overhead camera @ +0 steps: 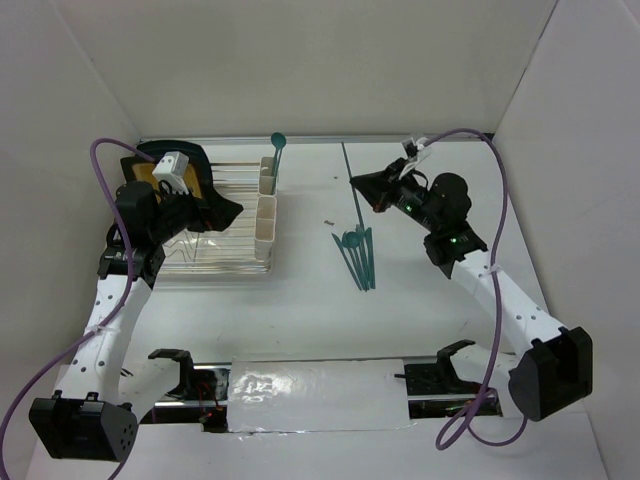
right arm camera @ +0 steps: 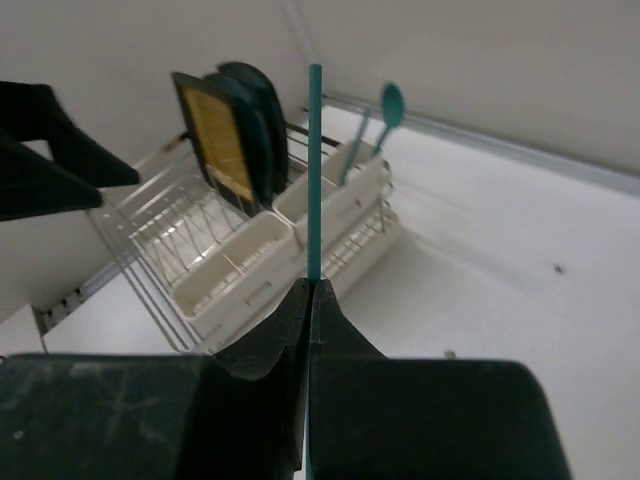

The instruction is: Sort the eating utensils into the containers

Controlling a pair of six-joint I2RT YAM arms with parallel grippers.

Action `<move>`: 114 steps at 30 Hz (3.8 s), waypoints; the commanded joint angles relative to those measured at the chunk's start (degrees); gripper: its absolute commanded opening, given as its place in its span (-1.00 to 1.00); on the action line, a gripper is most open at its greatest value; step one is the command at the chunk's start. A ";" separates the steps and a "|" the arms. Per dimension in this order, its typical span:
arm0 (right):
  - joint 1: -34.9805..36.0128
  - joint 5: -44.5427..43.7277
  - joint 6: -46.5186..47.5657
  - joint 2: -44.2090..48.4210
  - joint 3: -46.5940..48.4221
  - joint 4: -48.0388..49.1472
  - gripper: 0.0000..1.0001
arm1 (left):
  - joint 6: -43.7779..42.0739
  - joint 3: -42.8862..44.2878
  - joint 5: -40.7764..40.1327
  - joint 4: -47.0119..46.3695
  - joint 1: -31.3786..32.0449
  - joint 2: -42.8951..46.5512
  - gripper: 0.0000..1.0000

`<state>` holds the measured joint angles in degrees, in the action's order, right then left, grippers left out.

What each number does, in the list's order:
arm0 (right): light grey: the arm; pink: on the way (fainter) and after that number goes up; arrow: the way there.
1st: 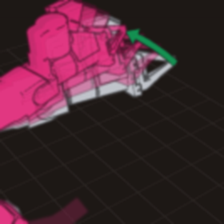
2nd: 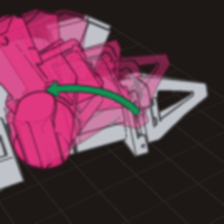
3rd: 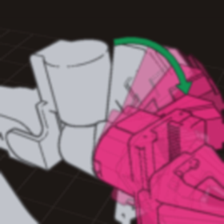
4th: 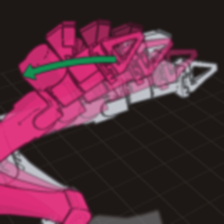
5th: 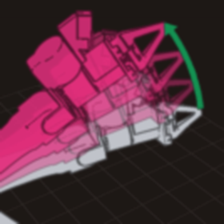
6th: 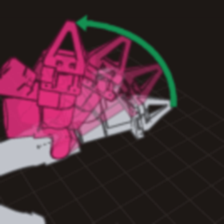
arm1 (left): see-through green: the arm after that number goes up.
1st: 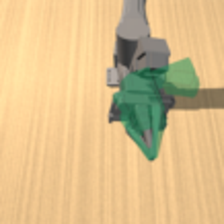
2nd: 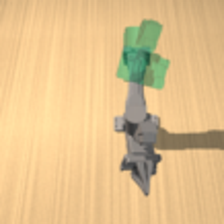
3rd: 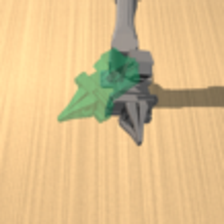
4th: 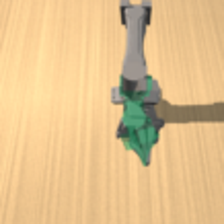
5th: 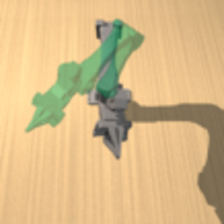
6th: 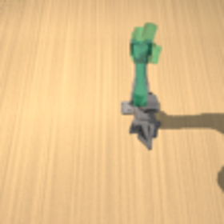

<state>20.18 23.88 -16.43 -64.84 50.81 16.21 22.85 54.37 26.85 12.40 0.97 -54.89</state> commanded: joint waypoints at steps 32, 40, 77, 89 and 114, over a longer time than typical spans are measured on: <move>18.40 -21.76 0.52 -50.65 35.24 44.09 -1.00 | -1.67 2.76 -2.33 -0.01 -0.18 -2.94 1.00; 18.66 -21.77 -0.10 -53.99 35.77 46.89 -1.00 | -1.67 2.67 -1.89 0.34 -0.18 -2.15 0.99; 27.98 -37.40 6.85 -27.55 25.56 19.34 0.56 | -1.05 1.71 0.22 -0.80 -0.27 -0.92 1.00; 19.99 -52.00 -4.30 -4.00 10.91 -20.67 0.86 | -0.97 0.39 0.13 -1.59 -0.18 0.40 1.00; 5.65 -41.55 -8.71 -22.61 -4.84 -19.82 -0.09 | -0.09 0.04 0.48 -1.94 -0.18 0.14 1.00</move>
<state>26.24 -20.91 -26.02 -86.78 44.91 -7.40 22.65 54.33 26.09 13.02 0.97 -55.31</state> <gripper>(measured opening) 0.458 0.997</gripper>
